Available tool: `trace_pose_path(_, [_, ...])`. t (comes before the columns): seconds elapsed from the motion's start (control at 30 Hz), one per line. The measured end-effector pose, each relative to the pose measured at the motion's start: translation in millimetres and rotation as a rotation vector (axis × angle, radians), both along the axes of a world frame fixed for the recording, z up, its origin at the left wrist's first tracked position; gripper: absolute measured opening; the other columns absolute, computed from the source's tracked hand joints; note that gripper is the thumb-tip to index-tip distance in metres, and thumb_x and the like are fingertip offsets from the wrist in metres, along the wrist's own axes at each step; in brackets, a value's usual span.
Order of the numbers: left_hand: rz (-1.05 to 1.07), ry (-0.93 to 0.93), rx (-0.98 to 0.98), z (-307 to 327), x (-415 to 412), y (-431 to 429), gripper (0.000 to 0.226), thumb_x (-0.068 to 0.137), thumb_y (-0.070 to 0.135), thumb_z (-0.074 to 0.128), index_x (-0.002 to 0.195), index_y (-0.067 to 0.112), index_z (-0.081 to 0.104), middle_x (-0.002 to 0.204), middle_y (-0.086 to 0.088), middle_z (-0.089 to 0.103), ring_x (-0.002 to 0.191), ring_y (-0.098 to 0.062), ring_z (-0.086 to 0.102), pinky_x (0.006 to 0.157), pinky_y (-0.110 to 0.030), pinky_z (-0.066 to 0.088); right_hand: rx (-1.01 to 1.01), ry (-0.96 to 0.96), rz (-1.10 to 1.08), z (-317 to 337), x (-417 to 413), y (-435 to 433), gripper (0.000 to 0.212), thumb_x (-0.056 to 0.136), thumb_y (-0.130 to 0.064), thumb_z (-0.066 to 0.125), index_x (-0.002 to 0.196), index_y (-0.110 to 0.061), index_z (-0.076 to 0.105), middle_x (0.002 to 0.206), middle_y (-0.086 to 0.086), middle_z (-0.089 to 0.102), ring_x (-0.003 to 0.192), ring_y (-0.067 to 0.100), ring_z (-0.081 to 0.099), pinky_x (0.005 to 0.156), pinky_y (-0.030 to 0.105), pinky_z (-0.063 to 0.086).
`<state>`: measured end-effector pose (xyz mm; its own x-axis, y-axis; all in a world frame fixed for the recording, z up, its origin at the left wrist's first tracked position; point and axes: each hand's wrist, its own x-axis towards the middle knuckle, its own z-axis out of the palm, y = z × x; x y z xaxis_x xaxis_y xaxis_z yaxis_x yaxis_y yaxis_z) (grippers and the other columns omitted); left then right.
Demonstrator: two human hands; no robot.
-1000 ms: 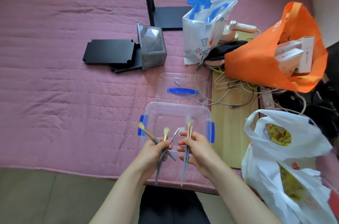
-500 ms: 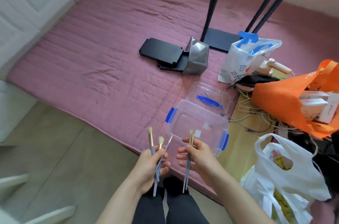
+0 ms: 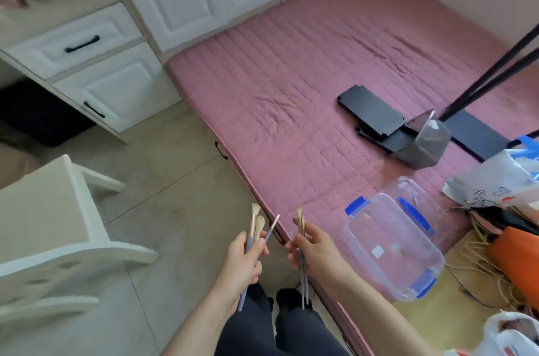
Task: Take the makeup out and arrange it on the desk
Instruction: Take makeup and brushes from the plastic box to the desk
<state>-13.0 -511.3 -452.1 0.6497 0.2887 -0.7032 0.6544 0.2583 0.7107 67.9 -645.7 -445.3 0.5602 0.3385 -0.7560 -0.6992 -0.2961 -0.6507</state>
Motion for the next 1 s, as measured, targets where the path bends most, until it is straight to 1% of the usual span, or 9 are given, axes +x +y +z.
trace_pose_path(0.07, [0.064,-0.006,-0.006,7,-11,24,0.018,0.099,0.017,0.048,0.098,0.000,0.053,0.081,-0.010,0.046,0.045,-0.010,0.025,0.041,-0.022,0.020,-0.029,-0.036,0.087,4,-7,30,0.029,0.097,0.001,0.035,0.099,-0.019,0.056,0.077,0.008,0.058,0.055,0.013,0.053,0.053,0.026,0.040])
trace_pose_path(0.17, [0.162,-0.015,0.009,17,-28,66,0.018,0.098,0.017,0.051,0.088,0.002,0.055,0.068,-0.004,0.047,0.045,-0.009,0.028,0.040,-0.020,0.023,-0.056,-0.070,0.195,7,-18,75,0.021,0.096,0.003,0.034,0.097,-0.006,0.054,0.077,0.007,0.060,0.055,0.013,0.055,0.048,0.025,0.039])
trace_pose_path(0.23, [0.220,-0.014,0.023,21,-39,95,0.020,0.097,0.016,0.053,0.088,-0.002,0.057,0.067,-0.005,0.047,0.045,-0.010,0.030,0.041,-0.020,0.025,-0.069,-0.084,0.255,7,-25,107,0.021,0.096,0.002,0.034,0.091,-0.007,0.053,0.079,0.008,0.062,0.057,0.015,0.056,0.048,0.025,0.039])
trace_pose_path(0.3, [0.276,-0.019,0.029,24,-51,125,0.020,0.096,0.015,0.054,0.091,-0.004,0.059,0.068,-0.003,0.053,0.046,-0.010,0.032,0.041,-0.021,0.025,-0.077,-0.102,0.312,8,-31,140,0.022,0.096,0.001,0.035,0.090,-0.009,0.053,0.081,0.008,0.064,0.059,0.015,0.058,0.048,0.025,0.040])
trace_pose_path(0.4, [0.352,-0.021,0.044,28,-69,169,0.018,0.095,0.014,0.056,0.090,-0.003,0.060,0.061,0.005,0.056,0.046,-0.010,0.034,0.041,-0.020,0.026,-0.070,-0.119,0.378,8,-41,187,0.021,0.095,-0.001,0.037,0.096,-0.011,0.056,0.083,0.008,0.068,0.062,0.016,0.062,0.050,0.026,0.043])
trace_pose_path(0.57, [0.437,0.010,0.068,35,-90,227,0.018,0.093,0.014,0.058,0.085,-0.002,0.061,0.045,0.009,0.047,0.043,-0.009,0.033,0.040,-0.019,0.027,-0.044,-0.104,0.458,10,-48,254,0.018,0.098,-0.006,0.042,0.108,-0.014,0.054,0.087,0.009,0.071,0.063,0.016,0.064,0.049,0.025,0.044])
trace_pose_path(0.73, [0.542,0.017,0.043,31,-85,263,0.019,0.092,0.013,0.058,0.080,0.000,0.059,0.046,0.006,0.038,0.041,-0.008,0.033,0.040,-0.019,0.028,-0.032,-0.124,0.529,17,-37,302,0.020,0.099,-0.010,0.042,0.115,-0.015,0.053,0.091,0.009,0.071,0.068,0.017,0.066,0.055,0.026,0.048])
trace_pose_path(0.83, [0.599,0.015,0.011,26,-67,280,0.016,0.093,0.012,0.056,0.083,-0.001,0.057,0.045,0.008,0.043,0.041,-0.008,0.034,0.039,-0.019,0.028,-0.016,-0.138,0.549,17,-20,329,0.022,0.099,-0.011,0.042,0.118,-0.016,0.051,0.092,0.009,0.070,0.070,0.018,0.067,0.060,0.028,0.051])
trace_pose_path(1.0, [0.639,0.015,0.007,23,-17,320,0.016,0.094,0.012,0.054,0.094,-0.002,0.061,0.058,0.002,0.046,0.043,-0.007,0.036,0.040,-0.018,0.030,-0.017,-0.165,0.554,16,24,375,0.024,0.099,-0.010,0.040,0.121,-0.019,0.048,0.094,0.007,0.070,0.073,0.017,0.068,0.065,0.030,0.055])
